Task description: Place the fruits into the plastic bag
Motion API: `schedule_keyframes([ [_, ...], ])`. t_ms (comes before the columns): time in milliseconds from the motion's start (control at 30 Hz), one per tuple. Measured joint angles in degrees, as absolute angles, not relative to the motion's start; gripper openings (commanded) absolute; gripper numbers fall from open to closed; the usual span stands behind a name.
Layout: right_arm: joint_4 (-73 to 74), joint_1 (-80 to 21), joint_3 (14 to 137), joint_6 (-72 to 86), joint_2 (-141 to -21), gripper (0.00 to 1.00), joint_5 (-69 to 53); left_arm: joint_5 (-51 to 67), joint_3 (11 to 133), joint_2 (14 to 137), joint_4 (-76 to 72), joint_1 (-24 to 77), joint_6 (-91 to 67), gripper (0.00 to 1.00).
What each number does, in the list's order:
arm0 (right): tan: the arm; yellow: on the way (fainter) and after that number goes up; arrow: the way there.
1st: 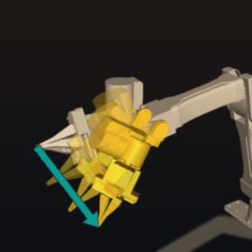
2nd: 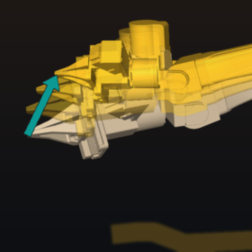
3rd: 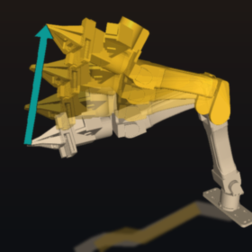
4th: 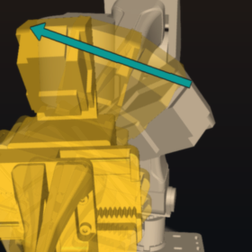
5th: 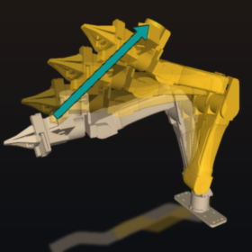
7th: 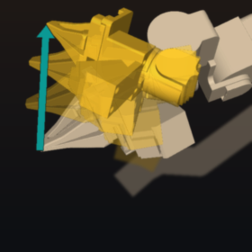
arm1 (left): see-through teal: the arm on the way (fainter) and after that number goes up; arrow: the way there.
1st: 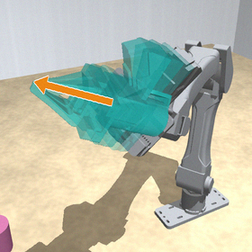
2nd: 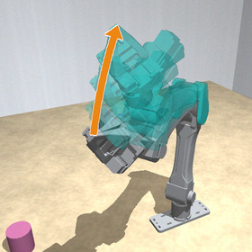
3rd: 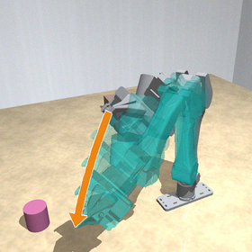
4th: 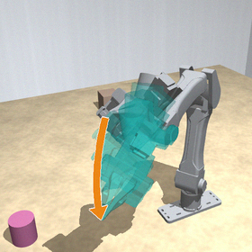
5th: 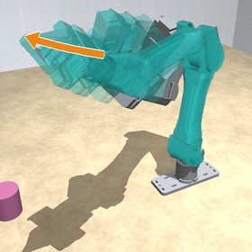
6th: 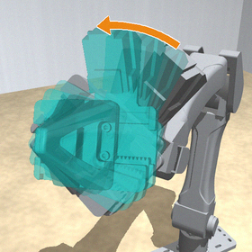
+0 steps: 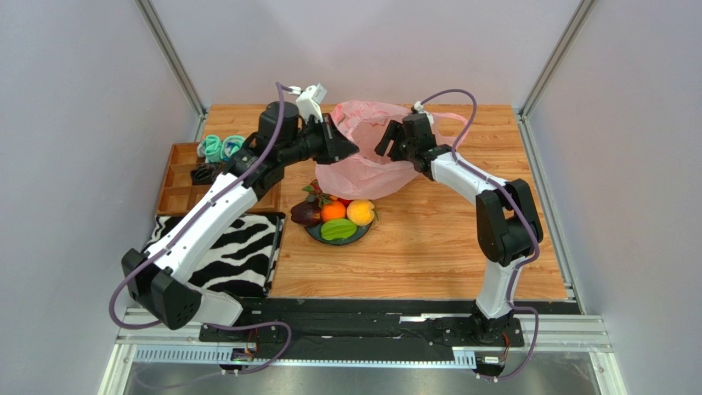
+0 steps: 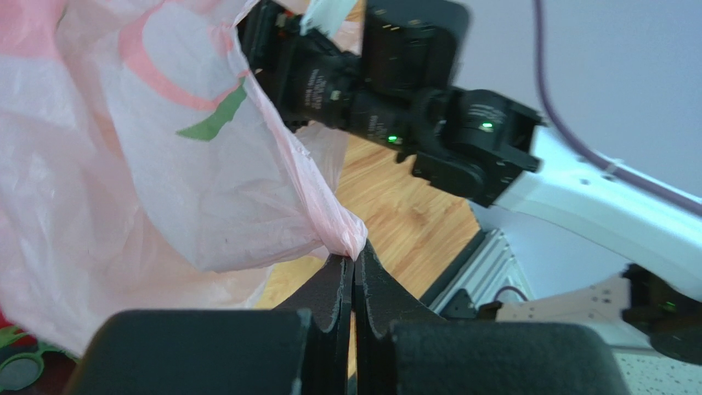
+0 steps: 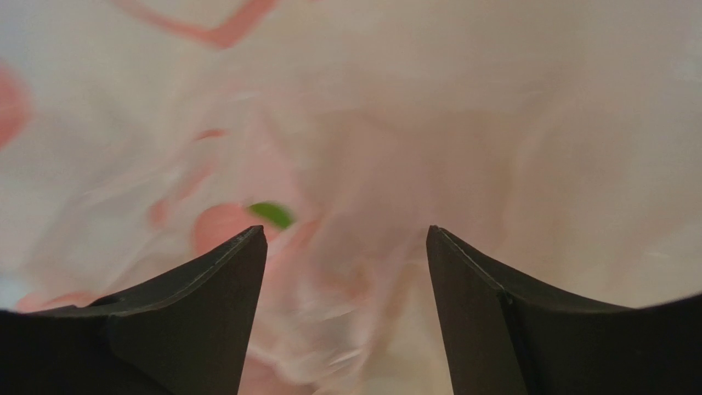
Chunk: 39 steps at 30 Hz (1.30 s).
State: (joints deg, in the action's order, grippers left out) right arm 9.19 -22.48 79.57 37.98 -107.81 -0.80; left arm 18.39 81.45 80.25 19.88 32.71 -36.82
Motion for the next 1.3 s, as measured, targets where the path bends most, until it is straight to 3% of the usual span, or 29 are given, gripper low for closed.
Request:
schedule_keyframes([
  [267, 12.5, -21.0, 81.5, 33.0, -108.7, 0.82, 13.8, 22.2, 81.4, 72.2, 17.5, 29.2, -38.4, 0.00],
  [500, 14.0, -15.5, 82.3, 31.6, -108.5, 0.82, 17.3, 23.1, 81.5, 70.7, 20.0, 26.0, -35.6, 0.00],
  [767, 15.2, -13.1, 82.4, 31.6, -104.4, 0.82, 17.4, 23.8, 94.6, 81.5, 23.8, 25.1, -29.1, 0.00],
  [1000, 13.5, -12.7, 82.1, 34.6, -96.2, 0.82, 15.0, 17.6, 106.8, 91.7, 25.9, 25.0, -19.8, 0.00],
  [1300, 6.0, -14.1, 73.0, 35.8, -92.4, 0.81, 1.7, 7.6, 102.6, 94.7, 26.5, 23.8, -9.5, 0.00],
])
